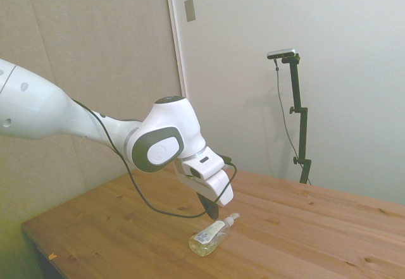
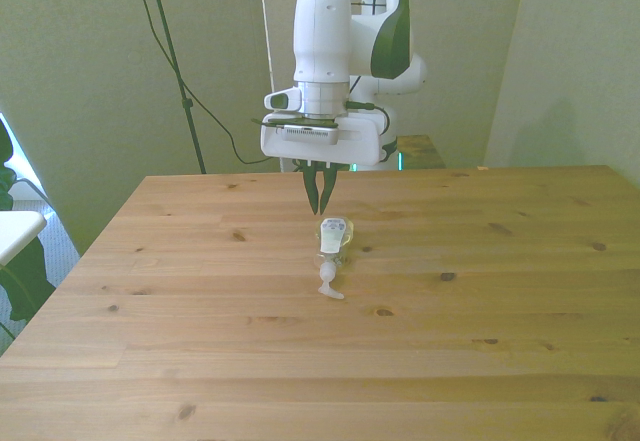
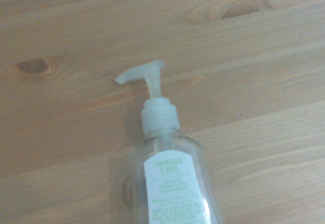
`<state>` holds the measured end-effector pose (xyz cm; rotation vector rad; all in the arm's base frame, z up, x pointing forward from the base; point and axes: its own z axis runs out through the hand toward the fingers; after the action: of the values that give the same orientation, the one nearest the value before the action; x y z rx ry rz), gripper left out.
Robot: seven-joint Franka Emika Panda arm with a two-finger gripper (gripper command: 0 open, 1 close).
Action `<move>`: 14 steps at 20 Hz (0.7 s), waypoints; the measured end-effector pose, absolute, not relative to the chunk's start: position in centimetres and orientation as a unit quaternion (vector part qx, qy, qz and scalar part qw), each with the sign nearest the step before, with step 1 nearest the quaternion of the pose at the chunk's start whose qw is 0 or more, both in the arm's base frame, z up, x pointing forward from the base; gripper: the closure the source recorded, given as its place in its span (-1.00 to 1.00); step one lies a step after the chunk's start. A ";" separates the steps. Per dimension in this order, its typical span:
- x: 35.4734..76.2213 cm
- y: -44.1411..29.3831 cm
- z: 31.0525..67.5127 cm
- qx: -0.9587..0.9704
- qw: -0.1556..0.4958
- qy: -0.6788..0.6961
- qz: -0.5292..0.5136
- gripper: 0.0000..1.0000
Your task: Knock down the sanitizer
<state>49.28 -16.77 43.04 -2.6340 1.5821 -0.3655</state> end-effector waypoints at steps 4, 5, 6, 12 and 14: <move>47.3 -15.3 43.4 -0.857 0.027 0.502 -0.113 -1.00; 46.8 -14.8 43.4 -0.858 0.027 0.500 -0.112 -1.00; 46.3 -14.3 43.5 -0.860 0.028 0.497 -0.111 -1.00; 43.3 -11.3 42.9 -0.872 0.026 0.478 -0.102 -1.00; 42.3 -10.4 42.6 -0.876 0.025 0.472 -0.101 -1.00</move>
<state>42.34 -10.42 42.60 -2.7083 1.4596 -0.3113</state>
